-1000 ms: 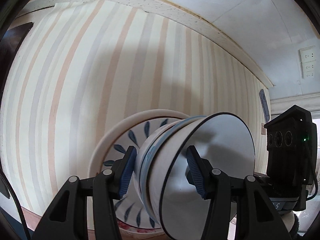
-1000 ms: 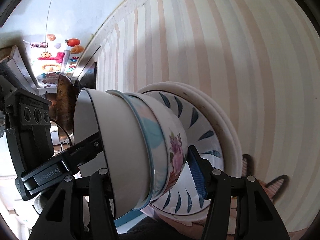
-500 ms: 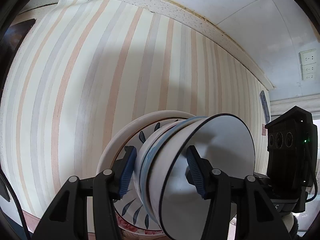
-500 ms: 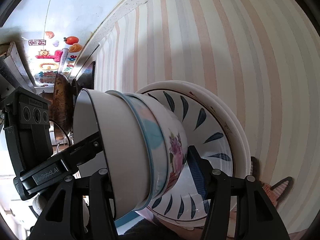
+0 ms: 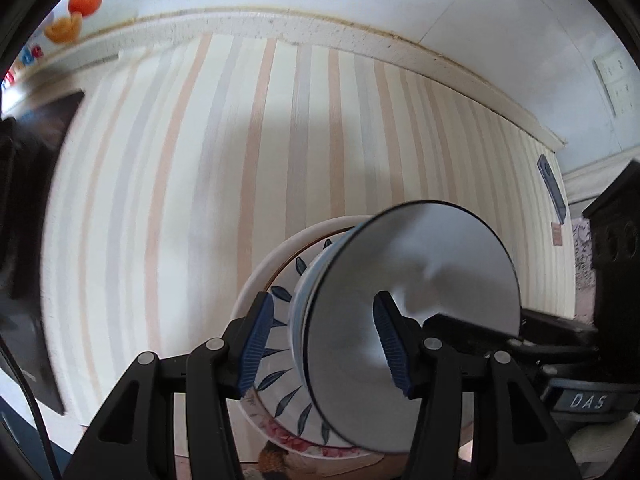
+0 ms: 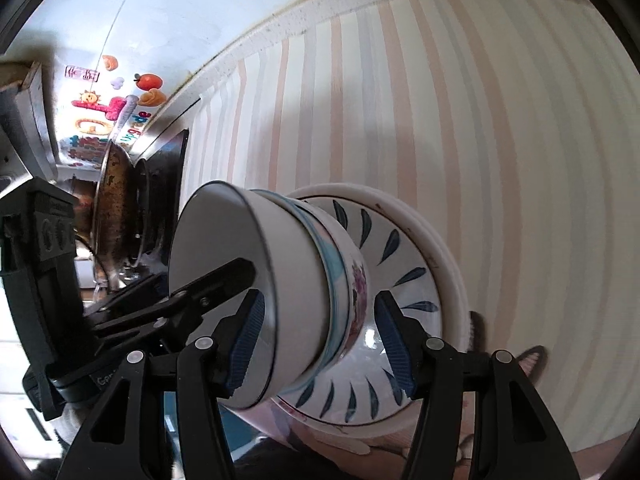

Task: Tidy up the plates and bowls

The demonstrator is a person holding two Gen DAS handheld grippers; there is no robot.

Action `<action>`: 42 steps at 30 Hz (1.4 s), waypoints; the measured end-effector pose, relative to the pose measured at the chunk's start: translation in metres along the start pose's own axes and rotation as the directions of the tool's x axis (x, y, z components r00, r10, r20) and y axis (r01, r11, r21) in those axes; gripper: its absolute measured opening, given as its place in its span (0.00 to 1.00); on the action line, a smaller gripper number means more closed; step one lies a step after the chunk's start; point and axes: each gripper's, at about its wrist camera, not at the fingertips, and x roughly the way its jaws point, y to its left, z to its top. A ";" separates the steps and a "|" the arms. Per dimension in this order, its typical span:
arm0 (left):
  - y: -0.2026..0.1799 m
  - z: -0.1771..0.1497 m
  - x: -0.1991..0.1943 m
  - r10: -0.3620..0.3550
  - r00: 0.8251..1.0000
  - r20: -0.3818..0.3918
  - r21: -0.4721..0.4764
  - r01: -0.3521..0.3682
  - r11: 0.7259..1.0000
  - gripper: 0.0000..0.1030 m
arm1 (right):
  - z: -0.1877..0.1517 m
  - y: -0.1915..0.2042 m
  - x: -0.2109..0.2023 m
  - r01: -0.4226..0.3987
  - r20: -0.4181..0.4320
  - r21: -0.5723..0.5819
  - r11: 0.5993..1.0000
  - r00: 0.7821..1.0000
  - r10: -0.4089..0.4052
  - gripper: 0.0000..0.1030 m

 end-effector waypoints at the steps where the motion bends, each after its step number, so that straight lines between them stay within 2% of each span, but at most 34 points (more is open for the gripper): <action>1: -0.001 -0.002 -0.005 0.009 1.000 0.011 0.007 -0.009 1.000 0.49 | -0.002 0.003 -0.004 0.023 0.010 -0.007 1.000 1.000 -0.023 0.65; 5: -0.003 -0.008 -0.025 0.059 0.996 0.065 0.033 -0.061 0.998 0.60 | -0.010 0.015 -0.024 0.094 0.060 -0.040 0.995 0.994 -0.091 0.78; 7: -0.004 -0.011 -0.037 0.088 0.990 0.108 0.042 -0.093 0.995 0.78 | -0.016 0.022 -0.036 0.132 0.087 -0.058 0.990 0.988 -0.127 0.78; 8: -0.004 -0.013 -0.045 0.102 0.986 0.134 0.043 -0.109 0.993 0.81 | -0.018 0.025 -0.041 0.150 0.102 -0.065 0.986 0.984 -0.143 0.79; 12: -0.004 -0.021 -0.070 0.122 0.972 0.200 0.033 -0.131 0.991 0.84 | -0.033 0.039 -0.066 0.201 0.168 -0.088 0.976 0.968 -0.185 0.85; 14: -0.006 -0.025 -0.083 0.130 0.963 0.236 0.035 -0.142 0.989 0.94 | -0.042 0.045 -0.076 0.228 0.200 -0.094 0.969 0.958 -0.206 0.90; 17: -0.007 -0.036 -0.104 0.136 0.948 0.289 0.034 -0.152 0.988 0.95 | -0.059 0.053 -0.098 0.275 0.283 -0.084 0.958 0.928 -0.242 0.92; 21: -0.011 -0.052 -0.127 0.139 0.931 0.337 0.034 -0.159 0.987 0.95 | -0.083 0.060 -0.125 0.315 0.342 -0.060 0.947 0.898 -0.277 0.93; 26: -0.027 -0.081 -0.153 0.160 0.905 0.395 0.038 -0.190 0.981 0.96 | -0.120 0.076 -0.154 0.333 0.397 -0.072 0.940 0.874 -0.280 0.93; 36: -0.054 -0.157 -0.209 0.206 0.831 0.517 -0.010 -0.234 0.972 0.96 | -0.214 0.104 -0.214 0.374 0.526 -0.124 0.919 0.810 -0.259 0.94; 42: -0.067 -0.209 -0.233 0.211 0.808 0.550 -0.036 -0.230 0.973 0.96 | -0.264 0.112 -0.240 0.390 0.585 -0.128 0.912 0.772 -0.248 0.94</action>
